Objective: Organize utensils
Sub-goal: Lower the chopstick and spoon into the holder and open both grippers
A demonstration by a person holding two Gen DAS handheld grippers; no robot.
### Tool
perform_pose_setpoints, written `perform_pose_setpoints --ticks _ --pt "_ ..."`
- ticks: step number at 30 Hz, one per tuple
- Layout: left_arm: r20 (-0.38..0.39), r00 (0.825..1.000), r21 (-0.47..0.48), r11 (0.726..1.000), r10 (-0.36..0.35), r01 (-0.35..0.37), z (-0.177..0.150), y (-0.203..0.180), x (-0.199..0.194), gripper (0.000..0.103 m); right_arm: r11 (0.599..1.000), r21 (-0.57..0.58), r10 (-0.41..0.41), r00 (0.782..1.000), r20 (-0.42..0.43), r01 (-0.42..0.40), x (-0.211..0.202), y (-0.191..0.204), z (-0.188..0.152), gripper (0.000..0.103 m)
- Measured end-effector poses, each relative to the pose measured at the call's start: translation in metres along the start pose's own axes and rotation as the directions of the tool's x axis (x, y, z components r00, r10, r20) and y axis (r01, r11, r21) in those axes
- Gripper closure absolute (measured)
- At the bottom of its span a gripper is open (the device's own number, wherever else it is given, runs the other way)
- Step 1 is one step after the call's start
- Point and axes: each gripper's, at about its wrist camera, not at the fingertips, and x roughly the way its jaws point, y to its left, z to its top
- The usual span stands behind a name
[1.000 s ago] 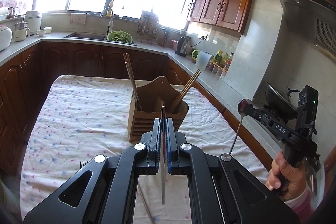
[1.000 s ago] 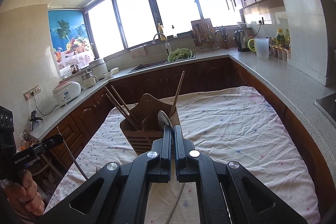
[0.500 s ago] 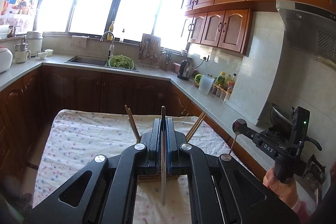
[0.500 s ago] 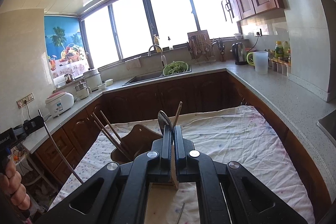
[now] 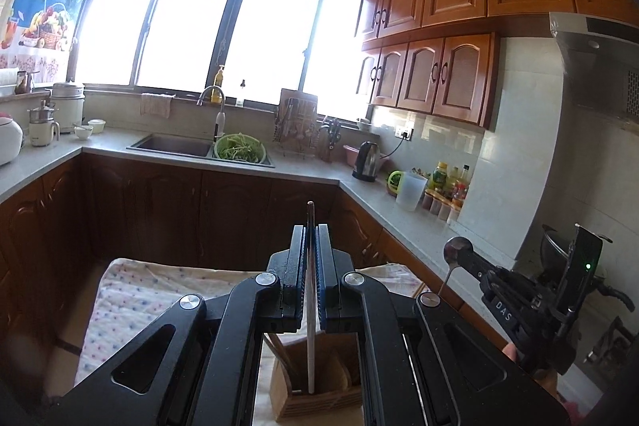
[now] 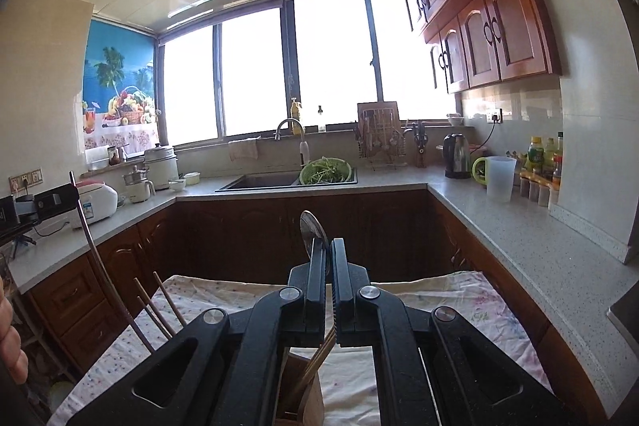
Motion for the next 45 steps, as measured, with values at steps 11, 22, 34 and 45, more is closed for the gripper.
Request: perform_pose_setpoints --ticks 11,22,34,45 --pt "-0.067 0.998 -0.019 1.000 0.020 -0.022 -0.048 0.007 0.040 0.100 0.997 -0.077 -0.025 0.999 -0.022 0.023 0.035 0.020 -0.049 0.101" --pt "-0.149 0.989 -0.011 1.000 0.019 -0.021 -0.089 0.003 0.048 0.100 0.999 -0.054 -0.012 0.994 -0.112 0.006 0.039 0.018 -0.084 0.101" --pt "-0.160 0.986 0.001 0.999 0.036 -0.037 -0.091 0.006 0.047 0.099 0.999 -0.016 0.024 0.981 -0.194 -0.028 0.043 0.008 -0.088 0.101" --pt "-0.186 0.982 -0.017 0.999 0.040 -0.043 -0.090 0.008 0.039 0.090 0.997 0.072 0.023 0.981 -0.192 -0.009 0.031 -0.010 -0.084 0.068"
